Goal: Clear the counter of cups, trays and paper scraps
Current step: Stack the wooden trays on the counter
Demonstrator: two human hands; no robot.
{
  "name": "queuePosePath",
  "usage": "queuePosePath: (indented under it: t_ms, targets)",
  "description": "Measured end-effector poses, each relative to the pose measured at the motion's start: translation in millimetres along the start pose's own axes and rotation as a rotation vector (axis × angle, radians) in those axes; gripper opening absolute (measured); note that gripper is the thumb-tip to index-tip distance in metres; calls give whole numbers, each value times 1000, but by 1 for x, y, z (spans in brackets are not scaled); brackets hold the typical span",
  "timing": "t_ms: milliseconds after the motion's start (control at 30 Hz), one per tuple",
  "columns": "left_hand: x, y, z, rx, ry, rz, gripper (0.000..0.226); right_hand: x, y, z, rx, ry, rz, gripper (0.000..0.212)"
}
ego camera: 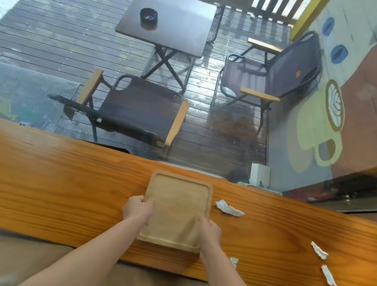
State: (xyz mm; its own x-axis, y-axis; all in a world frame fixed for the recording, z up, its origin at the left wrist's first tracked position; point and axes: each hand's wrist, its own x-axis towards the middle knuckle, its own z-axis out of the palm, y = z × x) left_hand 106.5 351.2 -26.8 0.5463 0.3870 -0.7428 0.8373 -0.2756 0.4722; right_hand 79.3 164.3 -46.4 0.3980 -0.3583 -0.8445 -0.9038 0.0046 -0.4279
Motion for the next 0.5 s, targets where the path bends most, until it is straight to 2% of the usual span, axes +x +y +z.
queuePosePath:
  t_ms: [200,333,400,500]
  targets:
    - [17,-1,-5,-79,28,-45,38,17,-1,2,19,44,30,84]
    - [24,-4,-7,-144,17,-86,50,24,0,2,-74,32,38,112]
    - [28,-7,-7,-179,-9,-99,54,26,3,3,-99,39,26,120]
    - [31,-15,-5,-273,-131,-132,66,26,1,3,-91,7,30,122]
